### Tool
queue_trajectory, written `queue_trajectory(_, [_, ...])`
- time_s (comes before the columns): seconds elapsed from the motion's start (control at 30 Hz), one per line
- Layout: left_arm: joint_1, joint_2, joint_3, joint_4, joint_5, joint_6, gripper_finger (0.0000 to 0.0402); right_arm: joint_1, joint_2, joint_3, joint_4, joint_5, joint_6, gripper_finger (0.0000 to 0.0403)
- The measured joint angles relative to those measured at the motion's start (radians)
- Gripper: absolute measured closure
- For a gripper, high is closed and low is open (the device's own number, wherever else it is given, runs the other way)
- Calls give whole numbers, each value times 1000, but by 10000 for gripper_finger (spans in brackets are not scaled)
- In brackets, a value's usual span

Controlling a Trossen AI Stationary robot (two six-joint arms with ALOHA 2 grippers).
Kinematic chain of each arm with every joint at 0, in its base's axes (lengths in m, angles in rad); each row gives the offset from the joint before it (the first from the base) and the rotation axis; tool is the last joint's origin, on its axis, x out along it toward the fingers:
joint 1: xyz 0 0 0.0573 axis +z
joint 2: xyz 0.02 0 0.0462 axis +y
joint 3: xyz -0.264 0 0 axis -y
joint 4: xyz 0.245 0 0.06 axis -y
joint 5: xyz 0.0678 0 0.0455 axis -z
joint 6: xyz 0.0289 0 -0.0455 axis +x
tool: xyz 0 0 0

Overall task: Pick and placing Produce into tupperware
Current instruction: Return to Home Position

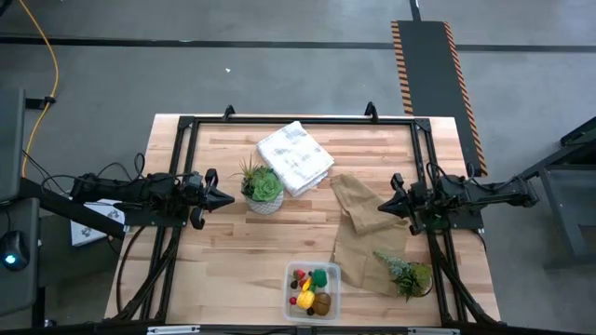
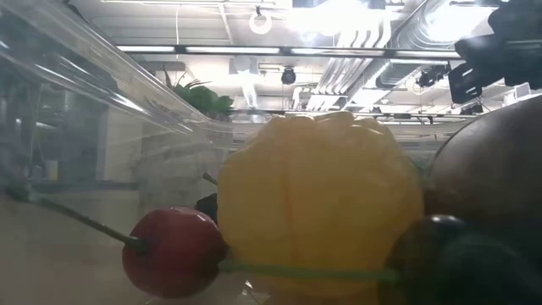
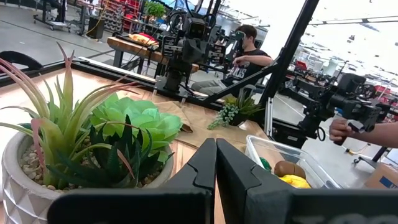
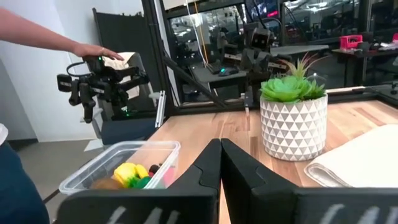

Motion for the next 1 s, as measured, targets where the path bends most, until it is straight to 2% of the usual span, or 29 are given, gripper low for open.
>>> queue_trajectory(1.0, [0, 0, -8, 10, 47, 0, 401, 0, 0, 0, 132, 10, -66, 403])
